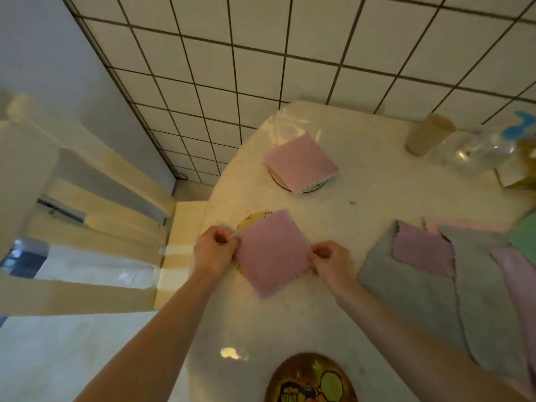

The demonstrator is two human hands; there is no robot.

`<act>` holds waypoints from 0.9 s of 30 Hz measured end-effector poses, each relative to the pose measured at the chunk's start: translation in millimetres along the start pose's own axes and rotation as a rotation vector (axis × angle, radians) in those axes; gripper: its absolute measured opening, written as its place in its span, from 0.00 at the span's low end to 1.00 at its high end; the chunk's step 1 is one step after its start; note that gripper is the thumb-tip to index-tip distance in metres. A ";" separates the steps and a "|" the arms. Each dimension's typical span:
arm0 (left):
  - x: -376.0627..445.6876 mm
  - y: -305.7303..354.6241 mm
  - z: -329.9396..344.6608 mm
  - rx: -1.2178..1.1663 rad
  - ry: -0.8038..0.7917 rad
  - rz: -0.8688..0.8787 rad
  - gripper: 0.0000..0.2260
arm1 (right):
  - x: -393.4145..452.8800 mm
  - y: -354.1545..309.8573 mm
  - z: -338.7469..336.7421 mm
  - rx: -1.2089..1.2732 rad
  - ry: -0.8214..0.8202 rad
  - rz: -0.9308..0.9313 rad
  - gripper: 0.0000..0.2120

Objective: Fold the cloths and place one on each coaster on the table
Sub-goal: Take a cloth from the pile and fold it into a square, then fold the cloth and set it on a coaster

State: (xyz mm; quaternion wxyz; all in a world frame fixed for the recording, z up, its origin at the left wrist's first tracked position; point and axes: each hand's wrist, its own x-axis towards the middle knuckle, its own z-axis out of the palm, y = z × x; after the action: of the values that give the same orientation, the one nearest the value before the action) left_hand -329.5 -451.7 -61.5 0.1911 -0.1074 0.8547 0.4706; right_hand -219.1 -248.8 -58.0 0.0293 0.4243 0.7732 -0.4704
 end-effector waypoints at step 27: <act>-71.1 34.0 50.5 0.452 0.043 0.458 0.17 | -0.8 64.6 -132.0 -0.284 -0.021 -0.245 0.07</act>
State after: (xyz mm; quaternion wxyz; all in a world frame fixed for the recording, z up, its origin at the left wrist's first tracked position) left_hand -266.2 -390.6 -29.6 0.0810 0.1229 0.9434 0.2972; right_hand -127.7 -137.2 -29.7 0.0395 0.3137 0.8773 -0.3610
